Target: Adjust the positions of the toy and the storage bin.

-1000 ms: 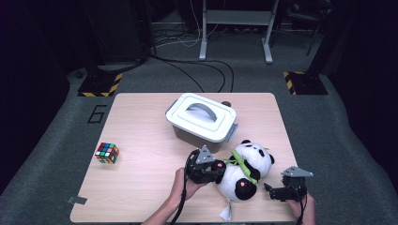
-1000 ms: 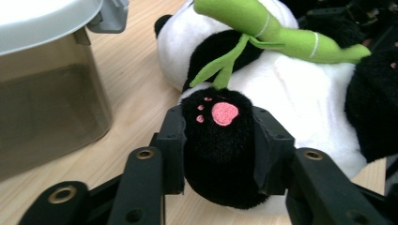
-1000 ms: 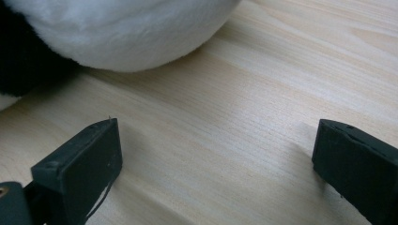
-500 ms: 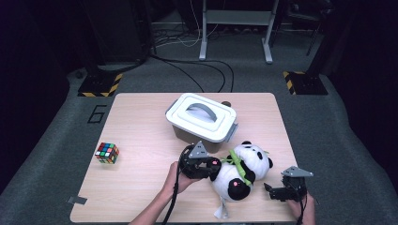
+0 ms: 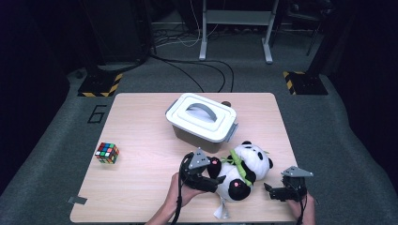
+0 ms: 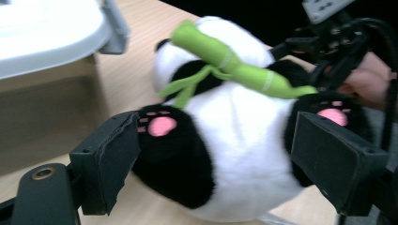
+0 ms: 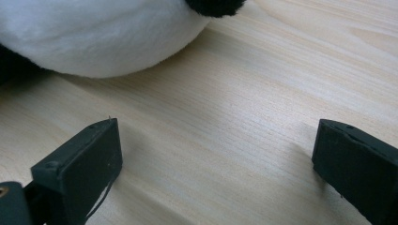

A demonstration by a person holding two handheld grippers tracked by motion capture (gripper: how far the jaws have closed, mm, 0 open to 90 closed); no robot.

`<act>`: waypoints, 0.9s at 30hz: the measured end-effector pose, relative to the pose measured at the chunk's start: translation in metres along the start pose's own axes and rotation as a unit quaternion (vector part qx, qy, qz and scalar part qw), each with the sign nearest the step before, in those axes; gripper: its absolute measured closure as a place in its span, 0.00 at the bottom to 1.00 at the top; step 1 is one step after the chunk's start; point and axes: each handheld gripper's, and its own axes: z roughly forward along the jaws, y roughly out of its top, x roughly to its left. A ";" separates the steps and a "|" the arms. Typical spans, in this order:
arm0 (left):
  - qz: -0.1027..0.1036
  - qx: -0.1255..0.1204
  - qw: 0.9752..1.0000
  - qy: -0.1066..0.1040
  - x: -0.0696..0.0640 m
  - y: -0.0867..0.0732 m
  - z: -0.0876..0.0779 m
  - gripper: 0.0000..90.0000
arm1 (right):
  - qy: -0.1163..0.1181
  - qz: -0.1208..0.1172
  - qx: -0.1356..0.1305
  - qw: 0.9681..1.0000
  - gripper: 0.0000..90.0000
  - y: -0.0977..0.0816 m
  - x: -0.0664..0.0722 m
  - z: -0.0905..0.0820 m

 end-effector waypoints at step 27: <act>0.050 0.008 0.997 -0.052 -0.050 0.009 0.032 0.27 | 0.000 0.001 0.000 1.000 0.01 0.000 0.000 0.000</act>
